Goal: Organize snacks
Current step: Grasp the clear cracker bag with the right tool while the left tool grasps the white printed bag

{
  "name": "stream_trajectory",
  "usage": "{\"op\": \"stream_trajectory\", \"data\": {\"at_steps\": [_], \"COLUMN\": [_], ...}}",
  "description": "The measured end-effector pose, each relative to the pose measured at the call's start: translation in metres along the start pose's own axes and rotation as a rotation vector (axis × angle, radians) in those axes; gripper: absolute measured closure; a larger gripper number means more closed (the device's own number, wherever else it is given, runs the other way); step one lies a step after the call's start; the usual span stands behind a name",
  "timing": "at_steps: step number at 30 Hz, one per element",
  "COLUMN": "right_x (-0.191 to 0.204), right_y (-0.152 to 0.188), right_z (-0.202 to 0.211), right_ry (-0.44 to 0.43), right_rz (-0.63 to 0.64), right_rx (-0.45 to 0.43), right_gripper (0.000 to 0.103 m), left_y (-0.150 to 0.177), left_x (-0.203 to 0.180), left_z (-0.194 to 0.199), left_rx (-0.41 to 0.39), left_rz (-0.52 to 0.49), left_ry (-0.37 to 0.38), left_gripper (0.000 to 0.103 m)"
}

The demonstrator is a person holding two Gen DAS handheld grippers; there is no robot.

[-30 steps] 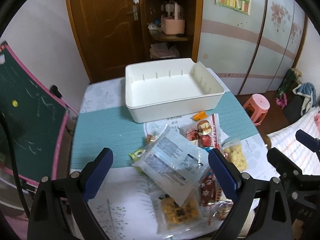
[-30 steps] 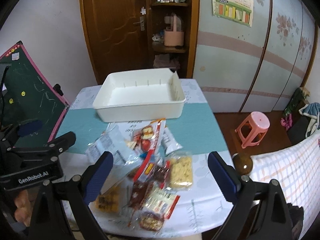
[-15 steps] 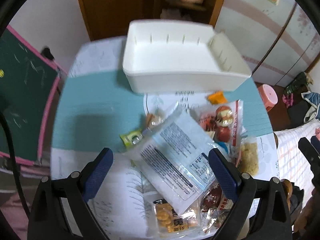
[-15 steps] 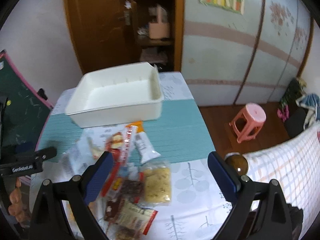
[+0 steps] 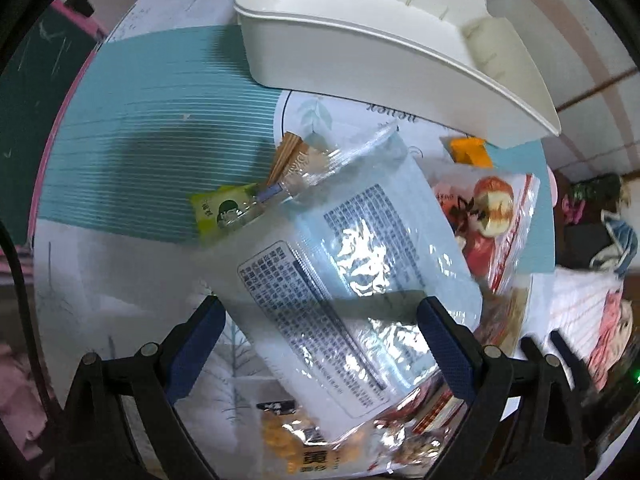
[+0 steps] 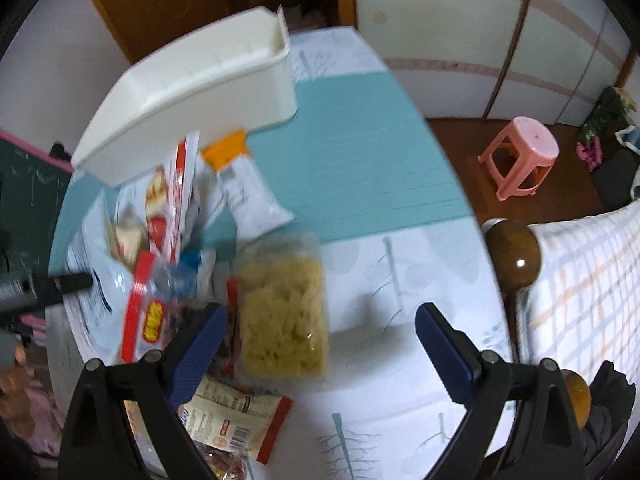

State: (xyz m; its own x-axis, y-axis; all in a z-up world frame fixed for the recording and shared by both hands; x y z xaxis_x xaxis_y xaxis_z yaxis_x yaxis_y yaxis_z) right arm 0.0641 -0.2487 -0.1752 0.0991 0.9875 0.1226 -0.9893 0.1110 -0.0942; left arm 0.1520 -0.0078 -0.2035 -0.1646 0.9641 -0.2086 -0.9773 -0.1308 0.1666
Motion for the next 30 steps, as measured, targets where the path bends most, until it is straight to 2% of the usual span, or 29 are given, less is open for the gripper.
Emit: {"op": "stream_trajectory", "data": {"at_steps": [4,10,12,15,16,17,19,22,26,30], "right_x": [0.008,0.014,0.014,0.012,0.013,0.014,0.016,0.017,0.014,0.014], "right_y": [0.004,0.005,0.006,0.006,0.005,0.005,0.005,0.007,0.009,0.014], "right_z": [-0.017,-0.035,-0.041,-0.044,-0.043,-0.041,-0.039,-0.037,-0.031,-0.013], "right_ry": [0.008,0.016,0.012,-0.025,-0.025,-0.031,-0.026,-0.014,-0.010,-0.021], "right_rz": [0.035,0.055,0.055,0.053,0.058,0.065,0.070,0.071,0.064,0.057], "right_rx": [0.036,0.082,0.101,0.110,0.104,0.101,0.097,0.090,0.079,0.037], "right_gripper": [0.007,0.013,0.021,0.032,0.035,0.042,0.042,0.042,0.043,0.043], "left_y": [-0.006,-0.012,-0.014,-0.016,-0.015,-0.014,-0.011,-0.003,0.012,0.020], "left_x": [0.001,-0.001,-0.003,-0.005,-0.005,-0.006,-0.008,-0.014,-0.022,-0.024], "left_z": [-0.010,-0.019,-0.023,-0.035,-0.037,-0.035,-0.028,-0.014,0.014,0.034], "left_rx": [0.024,0.033,0.045,0.095,0.104,0.098,0.074,0.021,-0.063,-0.107], "left_rz": [0.035,0.049,0.051,0.061,0.060,0.051,0.027,-0.019,-0.104,-0.162], "left_ry": [0.067,0.141,0.174,0.265,0.296,0.330,0.326,0.290,0.206,0.186], "left_gripper": [0.000,0.000,0.000,0.001,0.011,0.017,0.033,0.048,0.057,0.066]}}
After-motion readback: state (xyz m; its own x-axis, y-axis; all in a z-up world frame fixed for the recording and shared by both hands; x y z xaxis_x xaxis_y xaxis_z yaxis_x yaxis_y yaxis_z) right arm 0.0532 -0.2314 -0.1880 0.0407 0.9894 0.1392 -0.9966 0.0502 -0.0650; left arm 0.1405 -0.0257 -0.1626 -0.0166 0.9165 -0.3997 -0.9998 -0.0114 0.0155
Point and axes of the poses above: each gripper's, at about its wrist camera, not at the fingertips, and z roughly against the way its jaws point, x to its left, y to its underside, the point moved 3 cm from there along -z, roughly the way its jaws point, and after that the axes turned 15 degrees about x, right-handed, at the moved point
